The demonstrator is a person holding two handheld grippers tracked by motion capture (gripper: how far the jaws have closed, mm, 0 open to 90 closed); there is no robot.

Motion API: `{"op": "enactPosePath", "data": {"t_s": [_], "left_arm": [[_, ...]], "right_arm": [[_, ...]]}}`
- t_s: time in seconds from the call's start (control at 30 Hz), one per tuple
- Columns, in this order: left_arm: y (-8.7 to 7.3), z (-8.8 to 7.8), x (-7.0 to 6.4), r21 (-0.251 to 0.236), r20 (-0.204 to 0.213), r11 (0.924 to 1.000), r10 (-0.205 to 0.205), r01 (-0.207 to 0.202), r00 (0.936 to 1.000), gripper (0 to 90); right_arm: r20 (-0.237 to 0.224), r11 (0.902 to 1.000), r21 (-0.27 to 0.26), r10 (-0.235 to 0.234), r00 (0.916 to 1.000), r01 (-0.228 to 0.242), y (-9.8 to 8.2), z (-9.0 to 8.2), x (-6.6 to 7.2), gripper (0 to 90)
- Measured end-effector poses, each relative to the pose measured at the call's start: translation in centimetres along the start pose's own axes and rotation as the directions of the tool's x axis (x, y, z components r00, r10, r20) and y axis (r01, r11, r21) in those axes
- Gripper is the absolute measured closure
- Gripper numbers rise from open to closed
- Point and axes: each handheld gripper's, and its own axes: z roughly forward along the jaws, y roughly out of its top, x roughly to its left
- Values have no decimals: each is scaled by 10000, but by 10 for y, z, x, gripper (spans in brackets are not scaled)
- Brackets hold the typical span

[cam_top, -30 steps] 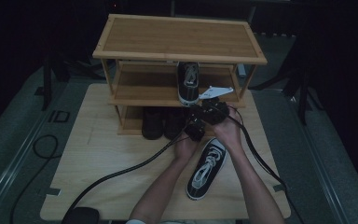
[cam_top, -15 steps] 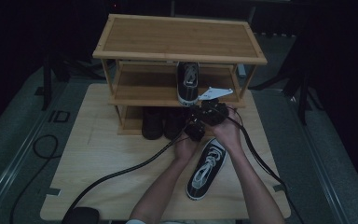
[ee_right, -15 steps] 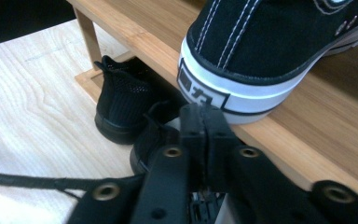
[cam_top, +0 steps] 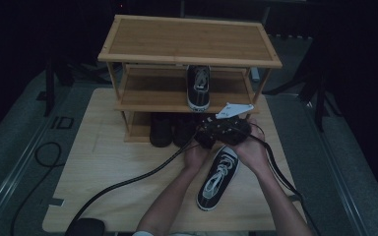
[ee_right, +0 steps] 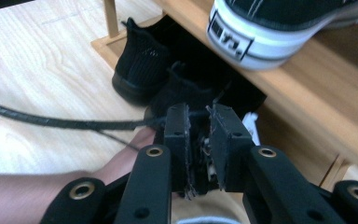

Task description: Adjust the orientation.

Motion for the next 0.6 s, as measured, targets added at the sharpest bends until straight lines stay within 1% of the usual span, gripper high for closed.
{"op": "enactPosePath", "data": {"t_s": [0.07,0.2,0.23,0.27,0.43,0.47,0.5,0.6], "left_arm": [[0,0,0,-34,30,10000,-36,36,10000,900],[1,0,0,-15,20,10000,-26,26,10000,900],[1,0,0,-15,20,10000,-26,26,10000,900],[1,0,0,-13,13,10000,-28,28,10000,900],[1,0,0,5,22,10000,-26,26,10000,900],[1,0,1,37,-45,10000,70,-69,10000,900],[1,0,0,42,55,10000,-37,37,10000,900],[1,0,0,60,44,10000,3,-3,10000,900]], "right_arm": [[-136,9999,30,140,9998,-139,-6,-4,1,771],[-171,9997,121,235,9996,-233,-20,-13,4,764],[-171,9997,121,235,9996,-233,-20,-13,4,764],[-231,9994,172,301,9993,-297,-28,-17,6,763],[-342,9983,391,451,9984,-437,-46,-22,12,747],[-351,9980,448,455,9983,-439,-49,-23,12,741],[-356,9977,494,490,9982,-472,-53,-24,14,733],[-431,9963,600,635,9970,-609,-64,-25,18,714]]}}
